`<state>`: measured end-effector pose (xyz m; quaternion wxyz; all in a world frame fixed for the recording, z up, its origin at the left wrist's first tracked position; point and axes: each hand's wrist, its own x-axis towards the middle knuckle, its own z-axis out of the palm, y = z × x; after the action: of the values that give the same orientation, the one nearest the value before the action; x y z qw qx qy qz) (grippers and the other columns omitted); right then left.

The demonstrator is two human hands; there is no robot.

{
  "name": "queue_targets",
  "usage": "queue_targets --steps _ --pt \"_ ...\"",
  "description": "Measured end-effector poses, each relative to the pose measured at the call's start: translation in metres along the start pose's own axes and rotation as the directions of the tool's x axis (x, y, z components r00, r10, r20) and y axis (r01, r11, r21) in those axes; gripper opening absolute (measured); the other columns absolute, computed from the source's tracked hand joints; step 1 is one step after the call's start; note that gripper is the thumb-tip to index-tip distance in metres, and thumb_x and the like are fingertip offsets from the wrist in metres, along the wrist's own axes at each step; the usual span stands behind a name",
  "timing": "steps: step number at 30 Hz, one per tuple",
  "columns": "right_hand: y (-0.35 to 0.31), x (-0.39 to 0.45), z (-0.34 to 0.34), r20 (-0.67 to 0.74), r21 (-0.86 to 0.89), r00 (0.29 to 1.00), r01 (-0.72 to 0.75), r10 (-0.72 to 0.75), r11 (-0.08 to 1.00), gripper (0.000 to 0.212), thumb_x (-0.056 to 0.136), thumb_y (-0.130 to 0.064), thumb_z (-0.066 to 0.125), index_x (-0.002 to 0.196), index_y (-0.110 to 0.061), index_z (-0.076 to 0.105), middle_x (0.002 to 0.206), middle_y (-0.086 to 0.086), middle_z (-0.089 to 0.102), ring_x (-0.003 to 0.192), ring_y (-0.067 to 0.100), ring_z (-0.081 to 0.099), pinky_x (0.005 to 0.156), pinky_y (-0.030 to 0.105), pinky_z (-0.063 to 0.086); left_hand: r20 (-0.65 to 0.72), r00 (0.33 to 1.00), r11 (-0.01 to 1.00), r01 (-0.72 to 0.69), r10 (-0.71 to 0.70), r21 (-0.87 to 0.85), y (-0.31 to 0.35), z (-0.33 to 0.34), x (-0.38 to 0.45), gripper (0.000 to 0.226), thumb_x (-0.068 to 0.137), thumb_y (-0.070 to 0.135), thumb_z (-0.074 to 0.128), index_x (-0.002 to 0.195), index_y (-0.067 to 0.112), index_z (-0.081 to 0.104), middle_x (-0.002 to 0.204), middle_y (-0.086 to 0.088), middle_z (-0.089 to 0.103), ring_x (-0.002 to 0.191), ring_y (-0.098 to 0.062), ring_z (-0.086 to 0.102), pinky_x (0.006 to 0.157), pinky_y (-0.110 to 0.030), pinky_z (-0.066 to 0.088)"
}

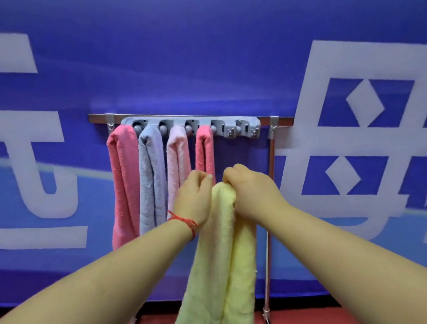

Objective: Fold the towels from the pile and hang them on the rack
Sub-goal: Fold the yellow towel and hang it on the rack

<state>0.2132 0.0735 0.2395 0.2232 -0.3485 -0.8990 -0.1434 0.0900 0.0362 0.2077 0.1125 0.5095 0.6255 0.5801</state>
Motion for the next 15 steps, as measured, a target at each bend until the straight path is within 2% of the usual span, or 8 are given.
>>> queue_targets --steps 2,4,5,8,10,15 --pt "0.009 0.018 -0.007 0.038 -0.020 0.996 -0.085 0.086 0.996 0.027 0.086 -0.007 0.047 0.112 -0.011 0.047 0.111 0.008 0.050 0.096 0.034 0.055 0.064 0.034 0.033 -0.039 0.987 0.988 -0.153 0.153 0.012 -0.005 0.008 0.000 0.027 0.088 0.040 0.045 0.103 0.020 0.055 0.101 0.006 0.061 0.096 -0.010 0.056 0.089 -0.031 0.044" --pt "0.013 0.037 -0.018 0.010 -0.016 0.990 -0.140 0.140 0.990 0.020 0.089 -0.011 0.047 0.109 -0.010 0.048 0.110 0.009 0.051 0.096 0.033 0.056 0.065 0.034 0.034 0.038 0.971 0.971 -0.238 0.237 0.021 -0.006 0.018 0.001 0.041 0.080 0.052 0.044 0.112 0.027 0.052 0.109 0.014 0.060 0.099 -0.004 0.058 0.089 -0.032 0.048" --pt "0.015 0.043 -0.018 0.013 -0.003 0.988 -0.152 0.152 0.988 0.018 0.090 -0.014 0.048 0.108 -0.010 0.048 0.109 0.009 0.052 0.096 0.033 0.056 0.065 0.034 0.035 0.047 0.969 0.969 -0.245 0.244 0.021 -0.009 0.025 0.003 0.042 0.078 0.052 0.045 0.114 0.031 0.051 0.111 0.017 0.059 0.100 -0.003 0.058 0.088 -0.033 0.049" --pt "0.028 0.058 -0.017 0.001 0.039 0.971 -0.237 0.238 0.971 0.015 0.092 -0.017 0.047 0.106 -0.010 0.049 0.108 0.009 0.053 0.094 0.030 0.056 0.066 0.034 0.038 0.000 0.980 0.979 -0.201 0.201 -0.012 0.000 0.042 0.022 0.039 0.073 0.038 0.055 0.112 0.039 0.049 0.111 0.019 0.059 0.100 -0.002 0.058 0.087 -0.032 0.049" --pt "0.039 0.068 -0.017 -0.004 0.097 0.947 -0.321 0.322 0.942 0.016 0.090 -0.014 0.047 0.105 -0.011 0.050 0.107 0.009 0.055 0.095 0.028 0.056 0.068 0.033 0.039 -0.009 0.985 0.985 -0.174 0.174 0.018 0.015 0.053 0.035 0.038 0.076 0.025 0.059 0.111 0.034 0.049 0.113 0.015 0.059 0.102 -0.007 0.057 0.083 -0.028 0.046" --pt "0.053 0.091 -0.018 -0.005 0.165 0.917 -0.392 0.398 0.905 0.025 0.088 -0.011 0.049 0.113 -0.011 0.051 0.113 0.010 0.055 0.100 0.029 0.056 0.074 0.035 0.044 -0.111 0.994 0.999 0.016 -0.012 0.033 0.035 0.074 0.076 0.019 0.089 0.027 0.051 0.106 0.023 0.056 0.110 0.003 0.062 0.100 -0.019 0.057 0.073 -0.027 0.039"
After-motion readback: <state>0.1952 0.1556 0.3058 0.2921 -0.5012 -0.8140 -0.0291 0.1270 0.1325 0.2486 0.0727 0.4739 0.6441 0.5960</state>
